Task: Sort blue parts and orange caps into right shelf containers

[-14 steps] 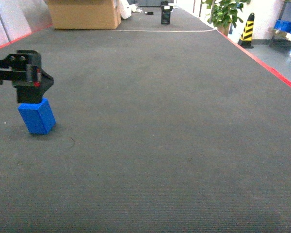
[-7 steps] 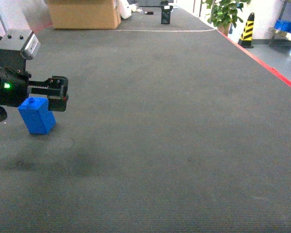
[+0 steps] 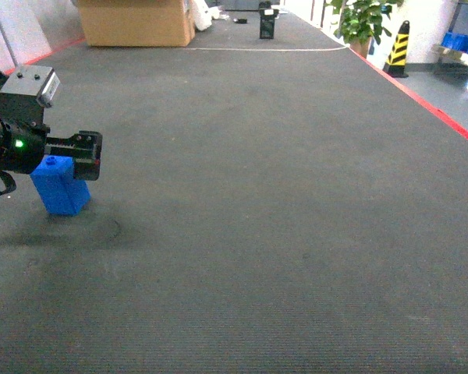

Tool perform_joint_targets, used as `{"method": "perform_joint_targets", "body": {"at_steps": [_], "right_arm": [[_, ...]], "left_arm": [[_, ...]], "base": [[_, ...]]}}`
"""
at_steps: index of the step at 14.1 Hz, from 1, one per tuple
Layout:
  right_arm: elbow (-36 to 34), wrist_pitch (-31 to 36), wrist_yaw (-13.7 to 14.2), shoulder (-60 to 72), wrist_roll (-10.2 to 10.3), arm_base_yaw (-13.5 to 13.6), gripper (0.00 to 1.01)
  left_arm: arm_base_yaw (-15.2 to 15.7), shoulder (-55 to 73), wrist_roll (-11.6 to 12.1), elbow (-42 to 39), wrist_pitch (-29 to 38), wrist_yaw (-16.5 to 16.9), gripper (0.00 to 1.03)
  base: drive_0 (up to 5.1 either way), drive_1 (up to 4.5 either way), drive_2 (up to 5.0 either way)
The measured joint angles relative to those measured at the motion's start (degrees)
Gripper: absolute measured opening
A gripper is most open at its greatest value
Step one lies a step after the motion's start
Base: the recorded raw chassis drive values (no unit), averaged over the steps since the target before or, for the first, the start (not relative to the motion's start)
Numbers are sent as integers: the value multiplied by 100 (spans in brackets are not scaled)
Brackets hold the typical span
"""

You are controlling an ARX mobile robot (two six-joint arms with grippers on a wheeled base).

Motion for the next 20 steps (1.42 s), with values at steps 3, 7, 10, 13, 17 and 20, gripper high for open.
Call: {"method": "perform_joint_targets", "body": {"at_steps": [3, 7, 10, 13, 17, 20], "right_arm": [[66, -42, -37, 37, -2, -55, 43], [111, -83, -66, 83, -2, -74, 43], [129, -87, -72, 90, 2, -74, 43], [140, -245, 26, 26, 20, 50, 43], [133, -1237, 433, -1473, -87, 481, 43], [-251, -2920, 1543, -3639, -494, 1279, 43]], "left_arm": [[87, 297, -61, 369, -166, 96, 98], [160, 619, -251, 496, -291, 179, 88], [153, 564, -334, 323, -149, 249, 57], [101, -4, -260, -393, 345, 216, 45], [70, -2581, -22, -2439, 1482, 136, 45], [400, -5313, -26, -4533, 756, -197, 45]], "base": [[0, 0, 0], [0, 0, 0], [0, 0, 0], [0, 0, 0], [0, 0, 0], [0, 0, 0]]}}
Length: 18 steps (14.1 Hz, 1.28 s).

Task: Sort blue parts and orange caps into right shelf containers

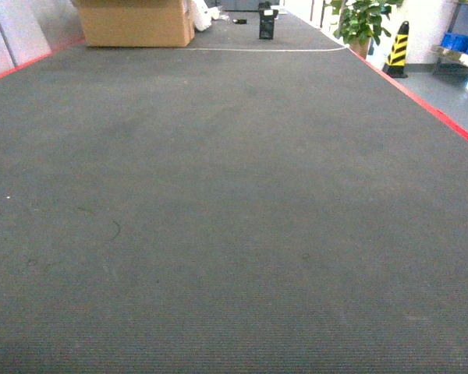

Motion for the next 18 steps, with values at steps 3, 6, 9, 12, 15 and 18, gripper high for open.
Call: {"method": "perform_joint_targets", "body": {"at_steps": [3, 6, 9, 12, 15, 18], "right_arm": [[-52, -216, 516, -730, -131, 361, 43], [-72, -210, 511, -704, -175, 363, 43], [-74, -208, 496, -706, -177, 374, 43], [-74, -208, 498, -708, -177, 372, 43], [-74, -205, 498, -713, -177, 372, 43], [-74, -197, 498, -715, -177, 372, 43]], "left_arm": [[31, -1049, 2, -284, 76, -68, 45], [31, -964, 2, -315, 20, -76, 45], [52, -966, 2, -315, 13, -96, 45], [48, -966, 2, -315, 28, -94, 45], [46, -968, 2, -315, 13, -92, 45], [48, -966, 2, -315, 4, -92, 44]], "base": [[0, 0, 0], [0, 0, 0], [0, 0, 0], [0, 0, 0], [0, 0, 0], [0, 0, 0]]}}
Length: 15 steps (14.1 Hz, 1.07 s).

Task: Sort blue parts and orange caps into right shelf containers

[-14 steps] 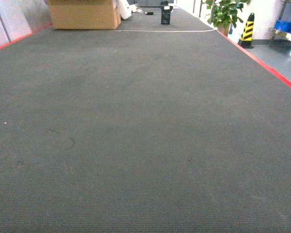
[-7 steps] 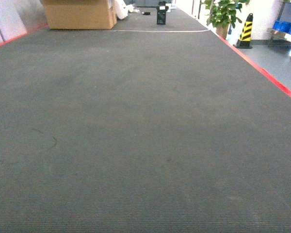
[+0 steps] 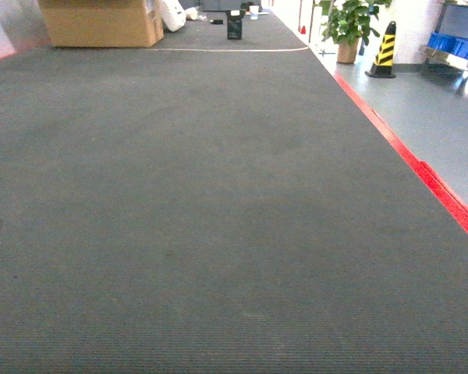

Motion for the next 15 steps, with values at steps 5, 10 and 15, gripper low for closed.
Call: {"method": "perform_joint_targets", "body": {"at_steps": [5, 10, 15], "right_arm": [[0, -4, 2, 0, 0, -4, 43], [-2, -9, 2, -9, 0, -4, 43], [-2, -11, 4, 0, 0, -4, 43]], "left_arm": [[-2, -2, 0, -2, 15, 2, 44], [-2, -13, 0, -2, 22, 11, 44], [-2, -7, 0, -2, 20, 13, 44]], "base": [[0, 0, 0], [0, 0, 0], [502, -243, -243]]}}
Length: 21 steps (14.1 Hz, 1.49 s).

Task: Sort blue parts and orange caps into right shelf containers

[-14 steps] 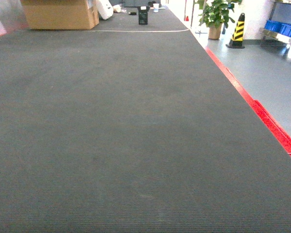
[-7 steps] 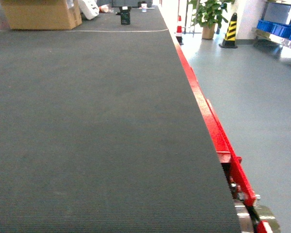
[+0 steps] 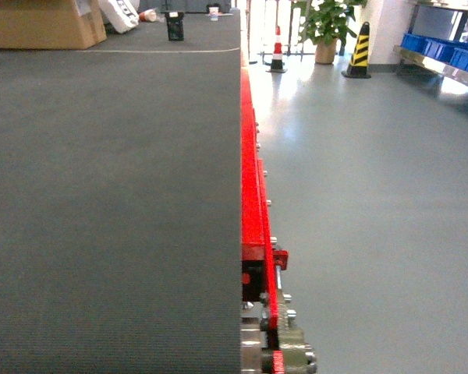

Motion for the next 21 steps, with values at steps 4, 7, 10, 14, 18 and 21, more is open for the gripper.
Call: {"method": "perform_joint_targets", "body": {"at_steps": [4, 7, 10, 14, 18, 21], "right_arm": [[0, 0, -2, 0, 0, 0, 43], [0, -2, -4, 0, 0, 0, 43], [0, -4, -2, 0, 0, 0, 43], [0, 0, -2, 2, 0, 0, 43], [0, -2, 0, 0, 0, 0, 43], [0, -4, 0, 2, -2, 0, 43]], "left_arm": [[0, 0, 0, 0, -11, 2, 44], [0, 2, 0, 0, -24, 2, 44], [0, 4, 0, 0, -9, 4, 44], [0, 7, 0, -2, -24, 2, 44], [0, 7, 0, -2, -13, 4, 44], [0, 4, 0, -2, -15, 4, 44]], "base": [[508, -237, -237], [510, -235, -235], [503, -243, -243], [503, -243, -243], [503, -243, -243], [507, -235, -235]]}}
